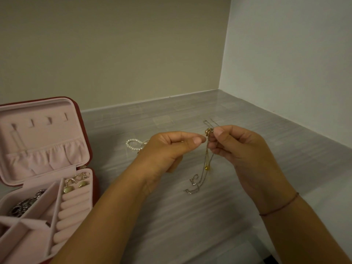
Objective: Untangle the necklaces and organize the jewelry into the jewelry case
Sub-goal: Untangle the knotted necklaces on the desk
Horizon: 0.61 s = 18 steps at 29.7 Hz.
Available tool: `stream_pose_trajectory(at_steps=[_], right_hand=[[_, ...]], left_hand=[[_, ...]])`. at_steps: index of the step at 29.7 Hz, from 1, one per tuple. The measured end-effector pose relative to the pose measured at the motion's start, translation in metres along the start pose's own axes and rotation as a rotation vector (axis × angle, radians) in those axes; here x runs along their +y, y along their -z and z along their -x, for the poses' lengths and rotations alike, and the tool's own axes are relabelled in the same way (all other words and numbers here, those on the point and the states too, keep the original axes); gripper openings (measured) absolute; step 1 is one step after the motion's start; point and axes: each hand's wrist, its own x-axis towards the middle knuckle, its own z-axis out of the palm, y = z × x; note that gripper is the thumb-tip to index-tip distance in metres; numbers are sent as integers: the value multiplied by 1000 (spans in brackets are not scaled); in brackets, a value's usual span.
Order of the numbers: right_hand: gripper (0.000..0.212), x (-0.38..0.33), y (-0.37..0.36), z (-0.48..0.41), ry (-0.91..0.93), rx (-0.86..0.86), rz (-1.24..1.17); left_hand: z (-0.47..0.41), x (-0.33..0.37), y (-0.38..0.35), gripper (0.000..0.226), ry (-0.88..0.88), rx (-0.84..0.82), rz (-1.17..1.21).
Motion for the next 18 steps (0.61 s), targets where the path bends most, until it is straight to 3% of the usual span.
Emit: stream_pose_trajectory(at_steps=[4,7,9,11,14,18], right_hand=[[13,-2,-2,0,-43,-48,-77],[11,-5,-1,-2,-26,-48,-31],[15,-9,-1,-4,-9,-41,-7],[17,-12,0,-6,-5,-24,26],[11,-15,1,-7,19,-13,96],[10,-18,-2,-6,40,-45,110]], left_hand=[[-2,-6,-4,12,-45,77,-72],[-6,-13,-5,26,-87,240,-182],[-5,-11,-5,22,-167,316,-224],[-3,-6,-7,14,-210,251,-123],[0,-3,-12,24,-221,119,-5],[0,-6,-15,23,-235,70,36]])
